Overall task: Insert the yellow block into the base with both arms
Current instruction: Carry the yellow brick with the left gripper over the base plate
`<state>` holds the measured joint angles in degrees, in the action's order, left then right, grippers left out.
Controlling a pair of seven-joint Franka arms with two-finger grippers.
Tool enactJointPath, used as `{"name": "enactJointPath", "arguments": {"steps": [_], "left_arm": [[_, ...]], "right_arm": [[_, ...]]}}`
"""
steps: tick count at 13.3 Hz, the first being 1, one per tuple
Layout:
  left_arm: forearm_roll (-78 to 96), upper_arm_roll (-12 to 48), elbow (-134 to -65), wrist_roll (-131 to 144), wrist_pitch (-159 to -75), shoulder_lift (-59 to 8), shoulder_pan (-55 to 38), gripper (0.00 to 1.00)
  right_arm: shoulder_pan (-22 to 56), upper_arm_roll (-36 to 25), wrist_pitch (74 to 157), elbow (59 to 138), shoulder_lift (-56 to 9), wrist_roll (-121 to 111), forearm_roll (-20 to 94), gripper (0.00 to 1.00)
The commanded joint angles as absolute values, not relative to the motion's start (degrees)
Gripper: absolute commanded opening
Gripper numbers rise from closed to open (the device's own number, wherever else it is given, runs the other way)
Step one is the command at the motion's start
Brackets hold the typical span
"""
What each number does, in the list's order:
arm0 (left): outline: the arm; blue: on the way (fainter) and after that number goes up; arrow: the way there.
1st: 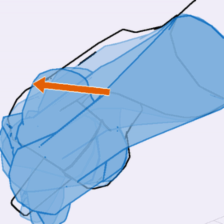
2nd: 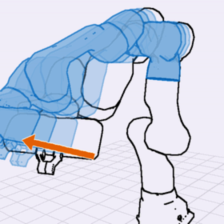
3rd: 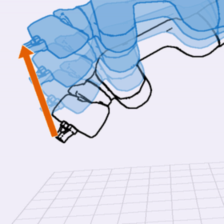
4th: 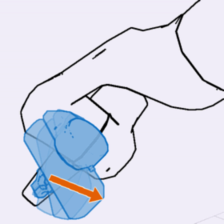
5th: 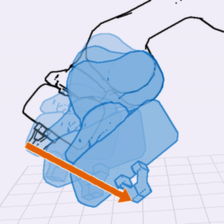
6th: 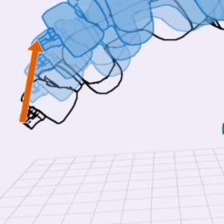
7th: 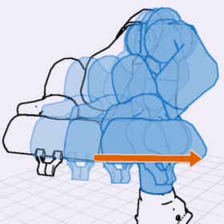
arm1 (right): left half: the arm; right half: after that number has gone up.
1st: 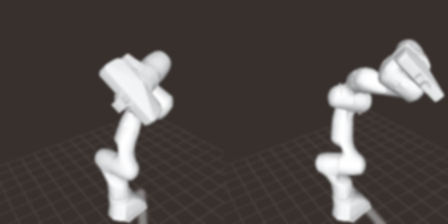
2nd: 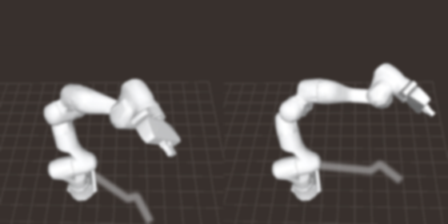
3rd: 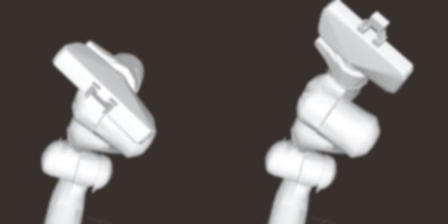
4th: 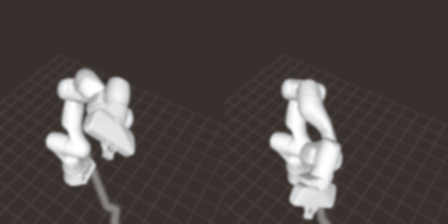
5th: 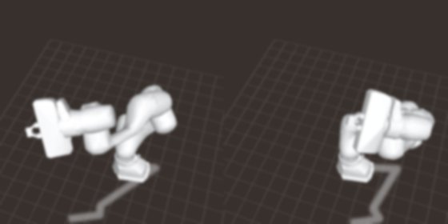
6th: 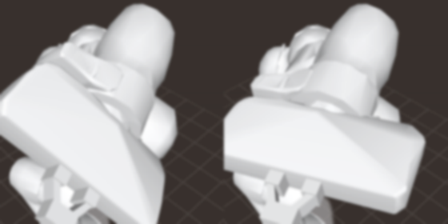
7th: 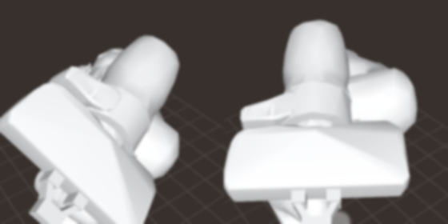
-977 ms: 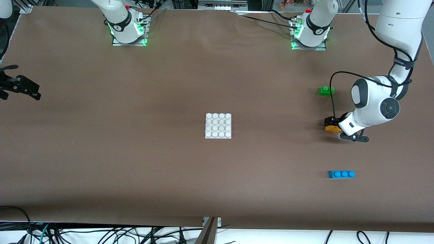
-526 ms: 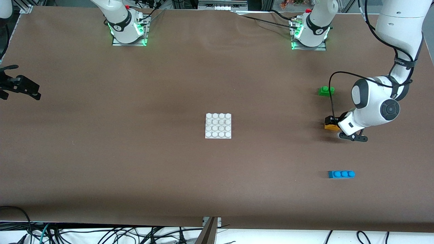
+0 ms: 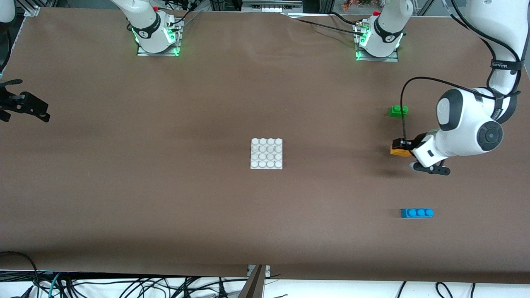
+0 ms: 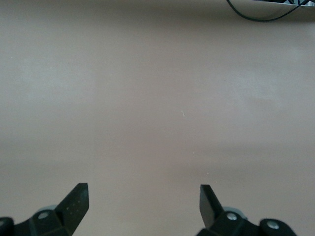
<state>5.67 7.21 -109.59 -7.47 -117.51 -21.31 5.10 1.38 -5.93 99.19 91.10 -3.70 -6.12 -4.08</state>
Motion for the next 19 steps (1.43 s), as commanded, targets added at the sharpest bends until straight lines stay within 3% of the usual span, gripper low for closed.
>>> {"name": "enactJointPath", "arguments": {"steps": [1, 4, 10, 15, 19], "left_arm": [[7.0, 14.5, -107.4, 1.3, -116.1, -21.6, 4.7, 0.00], [9.7, 21.0, -104.9, 12.4, -116.1, -22.3, 3.4, 0.00], [8.8, 21.4, -91.6, 35.7, -116.6, -31.6, -13.1, 0.00], [6.5, 16.7, -81.1, 42.0, -117.0, -41.6, -23.4, 0.00], [6.2, 12.0, -77.4, 43.9, -120.1, -45.2, -30.0, 0.00]], "right_arm": [[0.8, -5.4, 98.7, 91.2, -3.2, -6.6, -3.1, 1.00], [0.7, -5.4, 98.6, 91.3, -3.2, -6.7, -3.1, 1.00], [0.6, -5.4, 98.6, 91.2, -3.5, -6.7, -3.2, 1.00], [0.6, -5.4, 98.6, 91.2, -3.5, -6.7, -3.2, 1.00], [0.6, -5.4, 98.6, 91.2, -3.5, -6.7, -3.2, 1.00]]}}
